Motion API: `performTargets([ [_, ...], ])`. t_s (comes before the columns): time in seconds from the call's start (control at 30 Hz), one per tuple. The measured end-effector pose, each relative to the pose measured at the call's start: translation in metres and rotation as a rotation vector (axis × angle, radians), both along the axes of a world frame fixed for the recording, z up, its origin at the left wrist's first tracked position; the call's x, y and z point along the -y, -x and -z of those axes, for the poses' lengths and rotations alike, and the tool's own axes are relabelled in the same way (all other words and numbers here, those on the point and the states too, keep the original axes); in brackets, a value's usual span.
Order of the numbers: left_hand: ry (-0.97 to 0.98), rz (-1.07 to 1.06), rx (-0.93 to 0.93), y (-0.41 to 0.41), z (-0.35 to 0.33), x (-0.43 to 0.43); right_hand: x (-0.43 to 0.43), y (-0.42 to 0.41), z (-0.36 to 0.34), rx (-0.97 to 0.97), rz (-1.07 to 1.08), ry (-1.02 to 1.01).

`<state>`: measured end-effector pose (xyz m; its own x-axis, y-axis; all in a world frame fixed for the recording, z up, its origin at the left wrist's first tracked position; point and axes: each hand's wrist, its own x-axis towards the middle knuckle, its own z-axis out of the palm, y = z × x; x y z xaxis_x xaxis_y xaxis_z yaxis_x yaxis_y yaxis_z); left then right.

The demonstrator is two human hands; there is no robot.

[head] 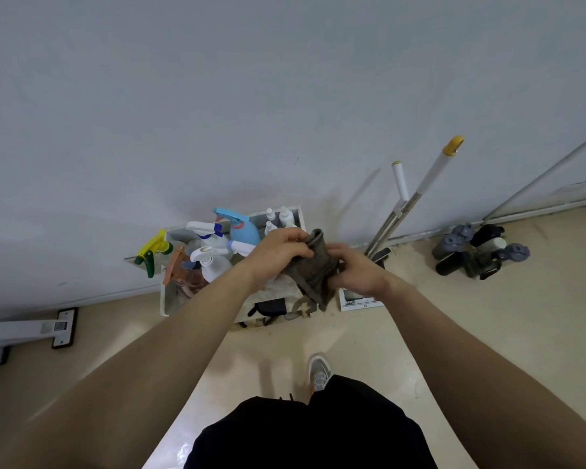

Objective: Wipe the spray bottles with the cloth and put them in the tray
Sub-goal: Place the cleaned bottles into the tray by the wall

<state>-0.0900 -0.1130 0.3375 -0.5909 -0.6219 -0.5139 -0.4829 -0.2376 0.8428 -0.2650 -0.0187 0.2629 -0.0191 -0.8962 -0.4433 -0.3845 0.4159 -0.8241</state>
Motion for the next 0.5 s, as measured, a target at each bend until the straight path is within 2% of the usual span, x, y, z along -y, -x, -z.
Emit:
performTargets([
  [0.07, -0.023, -0.131, 0.012, -0.001, 0.005, 0.002, -0.003, 0.008, 0.004, 0.009, -0.019, -0.062],
  [0.2, 0.027, -0.317, 0.187, -0.006, 0.041, 0.002, -0.004, 0.024, 0.018, -0.101, 0.016, -0.148],
  [0.3, 0.144, -0.354, 0.315, -0.008, 0.076, -0.006, 0.010, 0.033, 0.034, -0.136, 0.006, -0.208],
  [0.4, 0.141, -0.394, 0.417, -0.006, 0.111, -0.016, 0.035, 0.036, 0.050, -0.195, -0.032, -0.254],
  [0.5, 0.161, -0.440, 0.439, 0.001, 0.139, -0.023, 0.061, 0.030, 0.065, -0.265, -0.084, -0.270],
])
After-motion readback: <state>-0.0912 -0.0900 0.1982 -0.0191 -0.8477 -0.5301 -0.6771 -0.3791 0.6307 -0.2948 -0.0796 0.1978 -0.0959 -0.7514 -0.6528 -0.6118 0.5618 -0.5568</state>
